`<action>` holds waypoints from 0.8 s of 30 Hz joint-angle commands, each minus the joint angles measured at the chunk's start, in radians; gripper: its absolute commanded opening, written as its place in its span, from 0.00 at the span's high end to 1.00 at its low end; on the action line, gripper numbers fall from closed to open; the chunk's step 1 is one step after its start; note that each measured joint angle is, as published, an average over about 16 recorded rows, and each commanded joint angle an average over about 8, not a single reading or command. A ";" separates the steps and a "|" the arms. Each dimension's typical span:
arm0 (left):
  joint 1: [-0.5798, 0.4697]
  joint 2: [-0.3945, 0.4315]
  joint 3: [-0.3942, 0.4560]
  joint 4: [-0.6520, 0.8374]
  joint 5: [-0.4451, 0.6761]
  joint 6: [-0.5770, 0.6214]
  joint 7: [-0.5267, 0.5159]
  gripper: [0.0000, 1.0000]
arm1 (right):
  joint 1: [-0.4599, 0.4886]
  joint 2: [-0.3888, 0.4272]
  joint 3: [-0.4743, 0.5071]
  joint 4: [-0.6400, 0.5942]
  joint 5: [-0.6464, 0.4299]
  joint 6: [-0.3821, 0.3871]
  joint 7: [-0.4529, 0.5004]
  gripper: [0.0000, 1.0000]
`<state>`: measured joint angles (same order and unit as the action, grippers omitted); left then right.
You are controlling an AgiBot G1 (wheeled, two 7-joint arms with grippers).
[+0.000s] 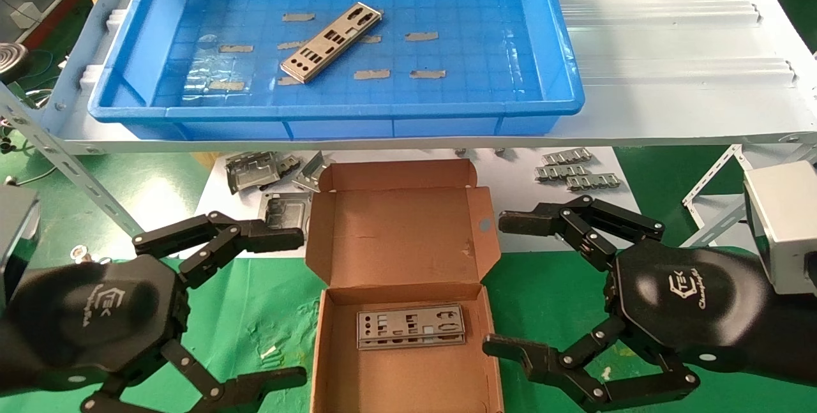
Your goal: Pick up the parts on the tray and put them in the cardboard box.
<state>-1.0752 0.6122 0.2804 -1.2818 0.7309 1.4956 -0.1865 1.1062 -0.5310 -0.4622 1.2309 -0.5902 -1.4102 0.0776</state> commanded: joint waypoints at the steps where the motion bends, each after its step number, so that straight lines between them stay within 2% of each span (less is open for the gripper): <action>1: 0.000 0.000 0.000 0.000 0.000 0.000 0.000 0.00 | 0.000 0.000 0.000 0.000 0.000 0.000 0.000 0.00; 24: 0.000 0.000 0.000 0.000 0.000 0.000 0.000 0.00 | 0.000 0.000 0.000 0.000 0.000 0.000 0.000 0.00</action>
<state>-1.0752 0.6122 0.2804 -1.2818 0.7309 1.4956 -0.1865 1.1062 -0.5310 -0.4622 1.2309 -0.5903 -1.4102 0.0776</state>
